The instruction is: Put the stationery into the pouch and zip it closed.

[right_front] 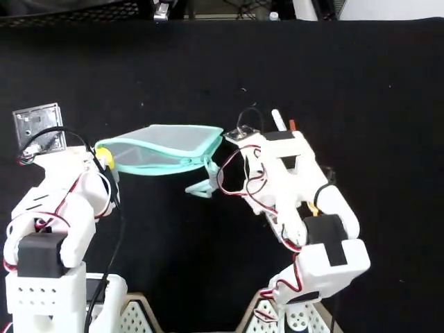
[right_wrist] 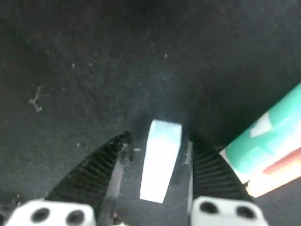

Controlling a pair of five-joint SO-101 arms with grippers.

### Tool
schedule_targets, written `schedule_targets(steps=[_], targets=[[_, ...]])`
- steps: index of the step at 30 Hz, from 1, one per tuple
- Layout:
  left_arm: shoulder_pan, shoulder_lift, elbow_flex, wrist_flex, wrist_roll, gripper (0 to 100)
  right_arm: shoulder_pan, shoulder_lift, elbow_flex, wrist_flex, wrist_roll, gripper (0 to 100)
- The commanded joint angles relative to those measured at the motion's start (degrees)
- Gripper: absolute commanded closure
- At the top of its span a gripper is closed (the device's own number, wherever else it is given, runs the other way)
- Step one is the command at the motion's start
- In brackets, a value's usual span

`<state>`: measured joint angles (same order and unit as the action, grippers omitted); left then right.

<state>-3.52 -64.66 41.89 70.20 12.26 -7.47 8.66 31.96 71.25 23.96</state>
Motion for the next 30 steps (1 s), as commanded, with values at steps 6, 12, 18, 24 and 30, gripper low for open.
schedule_targets(steps=[6,12,18,24,30], targets=[[0.6,0.4,0.5,-0.9,0.2,97,-0.8,-0.7,-1.7,-3.3,0.2,95.0],[0.6,0.4,0.5,-0.9,0.2,97,-0.8,-14.9,-0.9,2.6,0.1,98.6],[0.6,0.4,0.5,-0.8,0.2,97,-0.8,-39.9,-1.3,10.9,0.1,98.6],[0.7,0.4,0.4,-0.4,0.2,97,-1.3,-69.9,-3.1,9.4,-3.7,98.6],[0.7,0.4,0.1,-0.4,0.2,97,-18.2,-83.3,-1.8,-2.1,-10.0,98.6]])
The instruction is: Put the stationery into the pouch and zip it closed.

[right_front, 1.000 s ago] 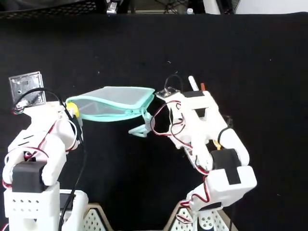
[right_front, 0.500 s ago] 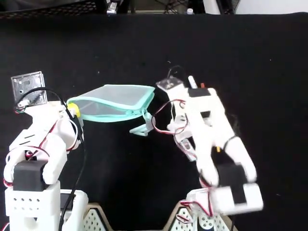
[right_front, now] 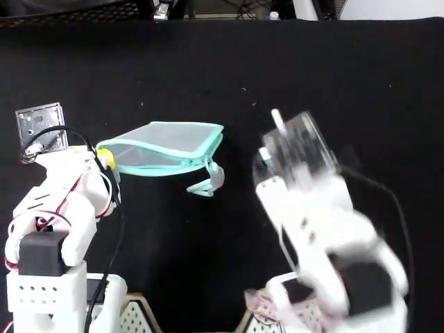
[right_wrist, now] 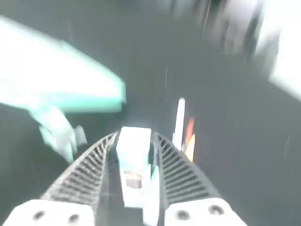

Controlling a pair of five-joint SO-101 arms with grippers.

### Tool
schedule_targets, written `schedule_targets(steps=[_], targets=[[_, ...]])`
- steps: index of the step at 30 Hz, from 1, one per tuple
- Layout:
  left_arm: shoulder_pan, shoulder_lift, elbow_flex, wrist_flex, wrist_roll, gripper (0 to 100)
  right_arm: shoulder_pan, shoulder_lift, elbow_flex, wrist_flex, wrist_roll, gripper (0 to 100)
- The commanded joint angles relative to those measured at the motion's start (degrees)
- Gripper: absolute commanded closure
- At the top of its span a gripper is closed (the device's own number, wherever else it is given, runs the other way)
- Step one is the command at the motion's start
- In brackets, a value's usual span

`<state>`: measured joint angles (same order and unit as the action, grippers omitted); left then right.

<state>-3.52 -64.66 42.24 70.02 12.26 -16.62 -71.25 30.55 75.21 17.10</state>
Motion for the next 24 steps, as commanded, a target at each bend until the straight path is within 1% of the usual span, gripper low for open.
schedule_targets(steps=[1,3,5,7,10,16,19,24], targets=[[0.8,0.4,-0.3,-0.3,0.2,97,-11.9,-3.2,0.5,-8.5,-3.8,98.6],[1.4,0.4,-1.3,0.4,0.2,97,-14.9,-2.0,1.8,-13.0,-4.0,98.6],[2.3,0.4,-3.1,2.9,0.2,97,-16.9,0.0,1.6,-15.3,-4.0,98.6],[4.1,0.4,-4.5,4.9,0.2,97,-19.9,2.2,0.2,-15.7,-4.0,98.6],[5.1,0.4,-4.7,5.2,0.2,97,-25.0,5.9,-2.7,-15.3,-4.0,98.6],[5.4,0.4,-4.4,5.0,0.2,97,-29.8,13.9,-4.6,-15.3,-4.0,98.6],[5.4,0.4,-4.4,5.0,0.2,97,-32.4,15.6,-4.8,-15.5,-3.9,98.6],[5.4,0.4,-4.4,5.0,0.2,97,-33.8,16.8,-4.4,-16.4,-3.8,98.6]])
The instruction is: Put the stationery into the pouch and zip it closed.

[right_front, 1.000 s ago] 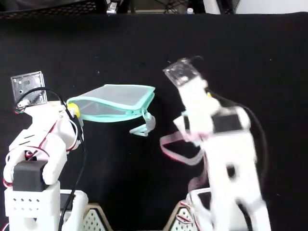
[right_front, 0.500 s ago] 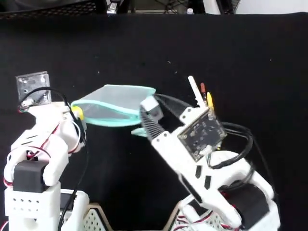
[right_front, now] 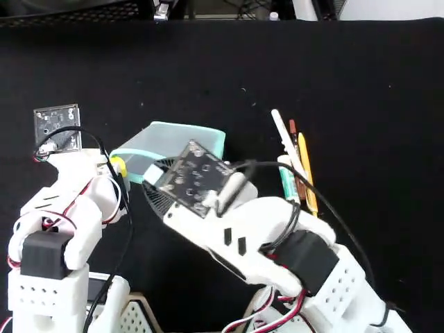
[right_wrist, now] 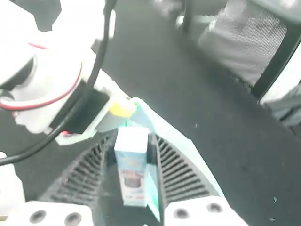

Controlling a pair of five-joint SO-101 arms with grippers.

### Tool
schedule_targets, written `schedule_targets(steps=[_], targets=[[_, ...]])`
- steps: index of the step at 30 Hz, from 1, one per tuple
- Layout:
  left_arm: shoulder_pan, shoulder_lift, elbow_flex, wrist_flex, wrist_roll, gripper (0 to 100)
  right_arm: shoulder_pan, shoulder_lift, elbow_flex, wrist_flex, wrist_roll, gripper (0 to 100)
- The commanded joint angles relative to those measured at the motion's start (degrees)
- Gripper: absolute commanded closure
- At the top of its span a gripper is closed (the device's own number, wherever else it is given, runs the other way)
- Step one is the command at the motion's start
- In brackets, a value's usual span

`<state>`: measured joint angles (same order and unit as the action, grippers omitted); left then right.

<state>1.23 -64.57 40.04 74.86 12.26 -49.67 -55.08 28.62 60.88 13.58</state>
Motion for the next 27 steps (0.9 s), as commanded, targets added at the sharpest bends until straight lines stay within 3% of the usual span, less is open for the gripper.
schedule_targets(steps=[1,8,20,27], targets=[[0.7,0.3,-2.2,0.2,0.2,97,-0.6,1.2,-2.5,-3.1,-0.3,98.6],[0.7,0.3,-2.1,0.3,0.2,97,-0.4,4.8,1.7,-11.3,4.7,98.6],[0.2,0.3,-2.2,0.3,0.2,97,12.1,6.5,17.4,-27.9,4.6,98.6],[0.2,0.3,-2.1,0.2,0.2,97,12.1,6.0,23.4,-31.1,4.7,98.6]])
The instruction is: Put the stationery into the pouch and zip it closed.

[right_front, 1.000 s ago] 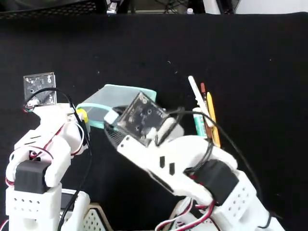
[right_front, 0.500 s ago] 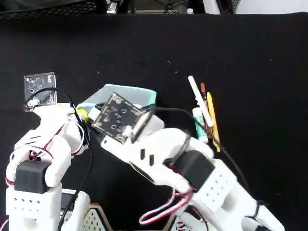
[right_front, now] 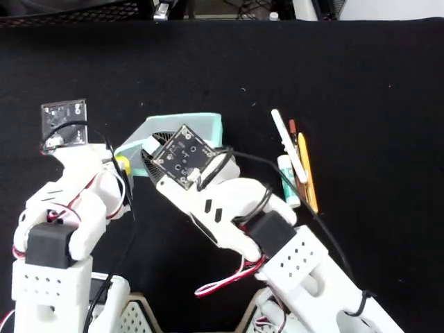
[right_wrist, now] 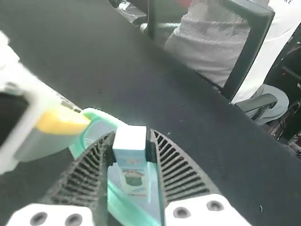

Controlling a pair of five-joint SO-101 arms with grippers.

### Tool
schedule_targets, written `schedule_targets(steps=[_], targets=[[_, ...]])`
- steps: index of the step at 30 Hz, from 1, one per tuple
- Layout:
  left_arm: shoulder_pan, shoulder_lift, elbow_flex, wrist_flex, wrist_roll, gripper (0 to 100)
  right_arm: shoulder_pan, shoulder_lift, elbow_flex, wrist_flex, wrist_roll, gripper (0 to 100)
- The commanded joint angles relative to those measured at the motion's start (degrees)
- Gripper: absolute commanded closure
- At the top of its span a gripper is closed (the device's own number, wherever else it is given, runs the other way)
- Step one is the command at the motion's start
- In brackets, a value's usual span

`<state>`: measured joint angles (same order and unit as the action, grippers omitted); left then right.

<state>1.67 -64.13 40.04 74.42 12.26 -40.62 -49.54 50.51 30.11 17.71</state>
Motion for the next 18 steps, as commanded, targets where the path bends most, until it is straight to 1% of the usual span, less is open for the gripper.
schedule_targets(steps=[1,3,4,7,8,10,13,18], targets=[[-0.2,-0.2,-2.1,0.6,0.2,97,3.2,-0.3,1.5,0.3,0.6,98.6],[-0.2,-0.2,-2.1,0.6,0.2,97,3.1,-2.3,0.7,3.8,0.7,96.9],[-0.2,-0.2,-2.1,0.6,0.2,97,2.5,-3.4,-0.1,6.2,0.7,93.4],[0.0,-0.2,-2.1,0.6,0.2,97,1.3,-6.5,-2.9,14.2,0.4,76.3],[0.0,-0.2,-2.1,0.6,0.2,97,0.7,-7.7,-3.9,16.4,0.4,73.0],[0.0,-0.2,-2.1,0.6,0.2,97,-0.1,-9.6,-5.5,19.4,0.4,74.0],[0.0,-0.2,-2.1,0.6,0.2,97,-0.3,-11.4,-6.0,19.8,0.7,77.6],[-0.1,-0.2,-2.1,0.6,0.2,97,-0.1,-12.1,-6.3,20.3,0.7,77.3]])
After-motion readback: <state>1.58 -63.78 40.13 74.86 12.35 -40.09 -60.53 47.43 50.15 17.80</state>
